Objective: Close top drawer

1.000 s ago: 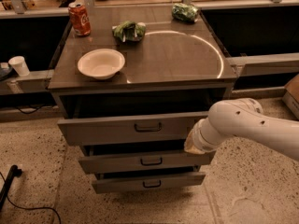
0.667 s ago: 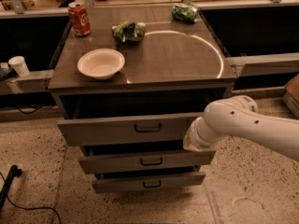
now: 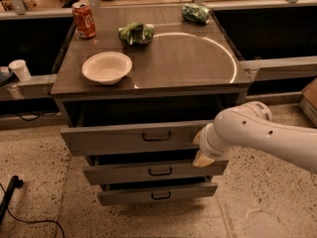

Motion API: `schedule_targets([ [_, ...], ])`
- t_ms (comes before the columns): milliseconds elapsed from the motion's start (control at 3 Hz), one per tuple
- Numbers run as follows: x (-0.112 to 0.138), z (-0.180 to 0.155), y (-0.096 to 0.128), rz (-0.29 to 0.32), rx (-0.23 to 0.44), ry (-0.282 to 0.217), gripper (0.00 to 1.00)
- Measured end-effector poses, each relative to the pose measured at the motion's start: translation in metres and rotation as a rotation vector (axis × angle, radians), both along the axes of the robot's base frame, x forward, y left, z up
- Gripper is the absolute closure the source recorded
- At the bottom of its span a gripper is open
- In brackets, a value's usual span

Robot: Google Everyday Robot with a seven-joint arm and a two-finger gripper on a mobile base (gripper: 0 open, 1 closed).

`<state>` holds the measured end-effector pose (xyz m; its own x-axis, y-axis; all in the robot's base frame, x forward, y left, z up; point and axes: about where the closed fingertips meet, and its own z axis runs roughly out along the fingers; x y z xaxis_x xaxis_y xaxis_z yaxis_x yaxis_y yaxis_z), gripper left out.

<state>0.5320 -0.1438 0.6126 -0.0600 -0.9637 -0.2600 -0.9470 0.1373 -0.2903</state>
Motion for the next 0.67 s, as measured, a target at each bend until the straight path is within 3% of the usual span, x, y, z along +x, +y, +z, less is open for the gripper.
schedule_targets([
  [333,0.0000,0.0000,0.0000,0.000,0.000,0.000,0.00],
  [667,0.0000,0.0000,0.0000,0.000,0.000,0.000,0.00],
])
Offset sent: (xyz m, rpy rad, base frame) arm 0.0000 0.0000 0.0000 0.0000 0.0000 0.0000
